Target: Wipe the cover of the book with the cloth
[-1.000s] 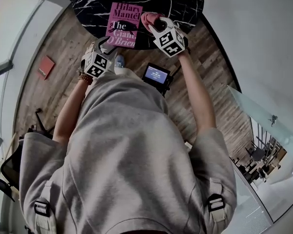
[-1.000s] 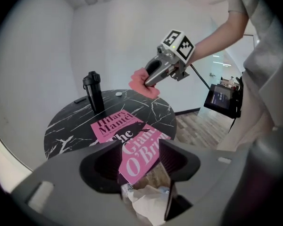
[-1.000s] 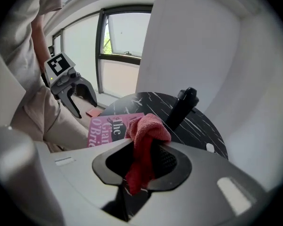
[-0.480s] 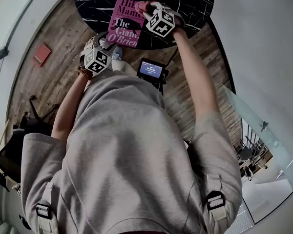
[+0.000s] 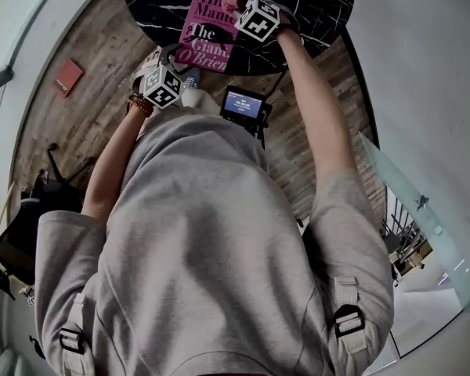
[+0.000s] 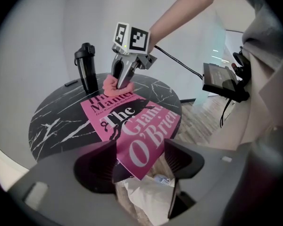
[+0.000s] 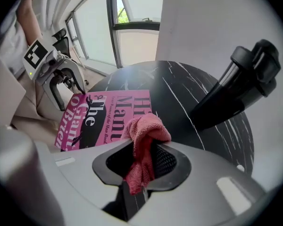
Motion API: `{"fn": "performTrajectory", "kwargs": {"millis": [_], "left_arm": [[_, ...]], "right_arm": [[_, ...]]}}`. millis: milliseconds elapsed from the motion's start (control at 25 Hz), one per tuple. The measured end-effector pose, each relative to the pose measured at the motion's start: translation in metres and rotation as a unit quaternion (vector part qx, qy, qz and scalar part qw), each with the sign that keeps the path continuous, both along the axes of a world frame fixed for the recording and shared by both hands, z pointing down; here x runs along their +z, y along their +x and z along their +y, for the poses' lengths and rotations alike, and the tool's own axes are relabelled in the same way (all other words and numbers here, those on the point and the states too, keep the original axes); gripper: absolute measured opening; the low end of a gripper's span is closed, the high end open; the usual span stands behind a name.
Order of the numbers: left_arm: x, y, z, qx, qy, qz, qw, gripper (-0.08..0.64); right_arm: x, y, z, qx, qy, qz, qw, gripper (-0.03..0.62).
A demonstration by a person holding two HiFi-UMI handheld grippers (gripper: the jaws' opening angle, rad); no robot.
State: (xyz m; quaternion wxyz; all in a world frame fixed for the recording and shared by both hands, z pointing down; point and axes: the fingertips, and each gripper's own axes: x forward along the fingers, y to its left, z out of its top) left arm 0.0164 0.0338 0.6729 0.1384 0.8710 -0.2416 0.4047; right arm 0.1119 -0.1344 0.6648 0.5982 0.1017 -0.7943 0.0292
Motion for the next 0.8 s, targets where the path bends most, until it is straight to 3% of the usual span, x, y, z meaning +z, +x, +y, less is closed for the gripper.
{"fn": "performTrajectory", "kwargs": {"millis": [200,800], "left_arm": [[0.001,0.0,0.002,-0.002,0.003,0.006,1.0,0.302],[0.003,0.0,-0.001,-0.011,-0.004,-0.01,0.9999,0.318]], "right_arm": [[-0.004,-0.003,0.005,-0.009,-0.028,0.019,0.999,0.104],[-0.001,-0.006,0.013,0.005,-0.024,0.016,1.0,0.101]]}}
